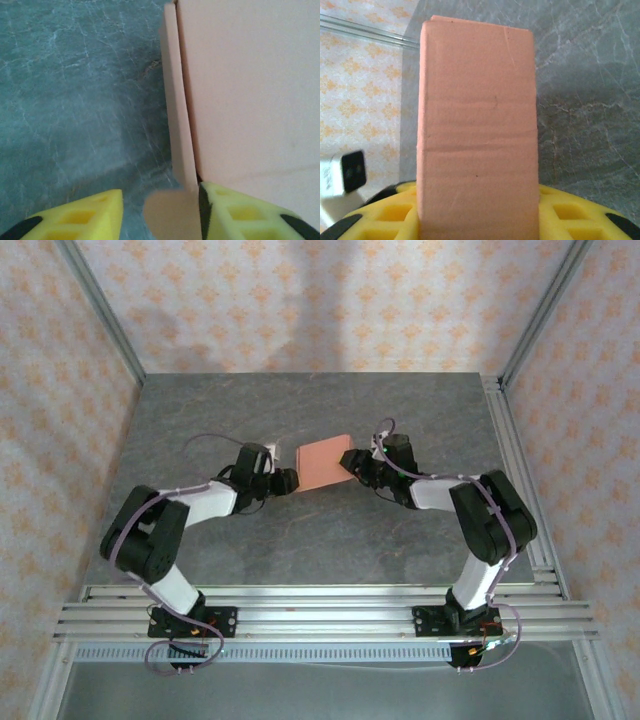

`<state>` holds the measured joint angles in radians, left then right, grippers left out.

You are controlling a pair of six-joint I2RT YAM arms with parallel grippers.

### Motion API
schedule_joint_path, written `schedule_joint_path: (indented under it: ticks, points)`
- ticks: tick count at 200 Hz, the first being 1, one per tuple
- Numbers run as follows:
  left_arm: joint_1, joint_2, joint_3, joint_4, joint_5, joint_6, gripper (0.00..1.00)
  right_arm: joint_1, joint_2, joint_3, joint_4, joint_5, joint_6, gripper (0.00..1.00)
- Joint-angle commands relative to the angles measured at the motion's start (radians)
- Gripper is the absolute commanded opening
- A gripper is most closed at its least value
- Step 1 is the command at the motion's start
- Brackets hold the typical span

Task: Fold the paper box

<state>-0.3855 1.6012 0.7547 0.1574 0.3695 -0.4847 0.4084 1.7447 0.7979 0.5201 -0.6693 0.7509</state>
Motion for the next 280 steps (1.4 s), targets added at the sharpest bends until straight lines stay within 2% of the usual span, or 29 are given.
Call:
schedule_joint_path:
  ticks: [1, 15, 20, 32, 37, 44, 54, 64, 97, 119, 139, 157, 184, 207, 233, 280]
  points:
    - [-0.105, -0.131, 0.023, -0.105, -0.275, 0.135, 0.51, -0.009, -0.048, 0.041, -0.006, 0.012, -0.022, 0.41]
    - [-0.176, -0.175, 0.05, -0.158, -0.383, 0.2, 0.54, -0.014, -0.058, 0.043, -0.009, 0.005, -0.019, 0.41]
    - [-0.2, -0.188, 0.055, -0.167, -0.425, 0.224, 0.6, -0.017, -0.061, 0.043, -0.008, 0.002, -0.017, 0.4]
    - [-0.26, -0.214, 0.059, -0.178, -0.52, 0.288, 0.63, -0.026, -0.068, 0.043, -0.008, -0.014, -0.005, 0.4]
    - [-0.286, -0.221, 0.061, -0.177, -0.566, 0.316, 0.69, -0.031, -0.072, 0.043, -0.006, -0.024, 0.002, 0.4]
    - [-0.324, -0.228, 0.061, -0.175, -0.628, 0.363, 0.72, -0.039, -0.077, 0.042, -0.006, -0.039, 0.015, 0.4]
    - [-0.371, -0.227, 0.061, -0.17, -0.714, 0.426, 0.9, -0.055, -0.089, 0.039, -0.013, -0.065, 0.029, 0.38]
    - [-0.412, -0.213, 0.066, -0.164, -0.799, 0.488, 1.0, -0.07, -0.107, 0.038, -0.032, -0.085, 0.036, 0.37]
    - [-0.569, -0.131, 0.052, -0.001, -1.072, 0.797, 1.0, -0.12, -0.179, 0.062, -0.21, -0.163, 0.007, 0.35]
    - [-0.623, -0.063, 0.07, 0.094, -1.182, 0.926, 1.0, -0.161, -0.226, 0.081, -0.337, -0.222, -0.021, 0.32]
    - [-0.665, 0.006, 0.071, 0.261, -1.293, 1.073, 1.0, -0.203, -0.259, 0.109, -0.463, -0.271, -0.051, 0.3]
    - [-0.689, 0.05, 0.063, 0.402, -1.346, 1.181, 1.0, -0.233, -0.281, 0.13, -0.552, -0.303, -0.071, 0.28]
    - [-0.697, 0.079, 0.054, 0.534, -1.382, 1.263, 1.0, -0.245, -0.28, 0.159, -0.639, -0.347, -0.08, 0.27]
    - [-0.696, 0.11, 0.095, 0.478, -1.407, 1.267, 1.0, -0.245, -0.275, 0.166, -0.689, -0.365, -0.087, 0.27]
    - [-0.696, 0.148, 0.109, 0.472, -1.403, 1.264, 1.0, -0.244, -0.266, 0.154, -0.662, -0.408, -0.039, 0.26]
    - [-0.693, 0.172, 0.119, 0.439, -1.398, 1.194, 0.91, -0.244, -0.281, 0.12, -0.624, -0.446, 0.032, 0.24]
